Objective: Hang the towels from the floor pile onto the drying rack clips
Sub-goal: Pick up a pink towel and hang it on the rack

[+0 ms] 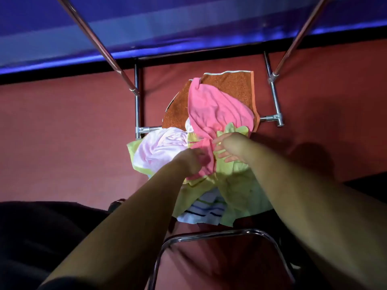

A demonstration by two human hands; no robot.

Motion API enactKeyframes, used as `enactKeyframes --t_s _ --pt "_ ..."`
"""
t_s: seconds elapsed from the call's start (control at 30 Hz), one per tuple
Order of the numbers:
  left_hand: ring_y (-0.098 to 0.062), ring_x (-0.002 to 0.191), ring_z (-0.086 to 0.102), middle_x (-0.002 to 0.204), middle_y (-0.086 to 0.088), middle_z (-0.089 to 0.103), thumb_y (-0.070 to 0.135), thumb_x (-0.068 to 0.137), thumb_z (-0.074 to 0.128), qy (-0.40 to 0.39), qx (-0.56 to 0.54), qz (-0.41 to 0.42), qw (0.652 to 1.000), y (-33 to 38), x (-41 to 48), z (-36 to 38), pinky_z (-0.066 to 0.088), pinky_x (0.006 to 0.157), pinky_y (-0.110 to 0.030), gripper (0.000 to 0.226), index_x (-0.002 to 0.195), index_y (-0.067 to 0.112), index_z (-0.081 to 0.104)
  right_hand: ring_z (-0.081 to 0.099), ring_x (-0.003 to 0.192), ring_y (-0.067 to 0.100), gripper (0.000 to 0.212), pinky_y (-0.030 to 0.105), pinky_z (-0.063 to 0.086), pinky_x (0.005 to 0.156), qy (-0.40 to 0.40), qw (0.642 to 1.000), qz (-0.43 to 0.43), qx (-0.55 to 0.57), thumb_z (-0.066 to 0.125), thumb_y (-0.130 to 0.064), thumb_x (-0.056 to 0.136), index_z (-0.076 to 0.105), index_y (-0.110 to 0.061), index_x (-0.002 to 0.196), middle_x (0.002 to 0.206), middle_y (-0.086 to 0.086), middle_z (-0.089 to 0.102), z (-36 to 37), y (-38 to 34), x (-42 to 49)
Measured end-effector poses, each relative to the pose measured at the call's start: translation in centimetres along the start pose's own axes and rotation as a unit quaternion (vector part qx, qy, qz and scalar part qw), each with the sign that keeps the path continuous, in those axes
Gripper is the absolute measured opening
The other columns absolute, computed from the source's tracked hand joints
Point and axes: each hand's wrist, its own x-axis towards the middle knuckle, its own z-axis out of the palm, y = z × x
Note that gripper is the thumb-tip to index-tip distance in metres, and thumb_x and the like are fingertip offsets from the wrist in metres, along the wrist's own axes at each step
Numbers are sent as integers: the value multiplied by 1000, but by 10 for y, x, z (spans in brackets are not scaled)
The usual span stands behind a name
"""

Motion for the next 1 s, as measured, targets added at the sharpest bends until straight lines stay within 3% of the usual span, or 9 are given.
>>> enactKeyframes --t_s 0.07,0.17,0.33,0.43,0.57,0.7,0.77,0.87,1.0 --pt "-19 129 59 139 9 61 15 93 72 -29 -5 23 999 -6 1 12 51 107 -35 42 133 26 69 67 109 32 36 46 53 103 11 1000 -1 -24 37 -12 110 65 -21 131 136 13 67 5 4 3" --pt "-24 121 66 130 3 66 43 79 81 2 -60 -57 997 -15 3 32 55 103 -43 50 126 32 69 66 109 30 46 43 52 101 -6 998 -3 -60 36 -6 109 59 -24 145 133 11 67 12 14 11" --pt "-40 123 57 132 -21 54 20 93 68 115 -10 -134 984 -25 5 46 52 101 -50 52 136 5 43 71 103 22 51 38 54 86 -13 994 -15 -109 42 -10 106 59 -40 143 131 3 70 19 26 29" --pt "-35 110 64 113 -14 67 30 95 66 122 -47 -148 980 -33 4 40 55 90 -41 31 121 13 60 72 99 16 54 34 55 82 -17 991 -23 -131 44 -9 103 59 -46 140 126 -1 71 21 25 30" --pt "-19 89 69 89 1 75 21 87 72 122 -172 -110 971 -33 -4 17 49 69 -24 5 89 21 77 74 102 26 67 42 60 89 -16 986 -50 -155 46 -2 97 56 -49 143 124 7 73 25 17 26" --pt "-15 84 62 90 -5 69 6 90 77 155 -380 -60 910 -20 -15 -4 50 83 -29 11 90 13 68 71 73 39 89 55 65 76 -28 983 -90 -159 53 16 84 53 -49 144 109 18 72 31 6 16" --pt "-12 81 59 91 -6 66 1 95 71 169 -424 -27 890 -11 -24 -14 49 78 -23 11 96 10 65 64 67 26 77 44 60 62 -8 977 -135 -162 68 8 81 61 -41 140 96 10 73 32 -2 7" --pt "-13 75 64 88 -9 71 6 101 64 207 -471 -17 857 3 -39 -30 51 72 -20 5 101 11 62 61 68 18 31 28 49 55 78 973 -182 -122 81 -5 82 73 -31 96 67 -11 68 27 -14 -8" --pt "-25 76 64 85 -18 70 7 91 68 226 -489 -1 842 23 -60 -59 53 76 -36 15 103 12 61 64 73 25 16 44 58 72 133 964 -227 -47 87 -19 81 75 -14 90 71 0 69 19 -37 -35"
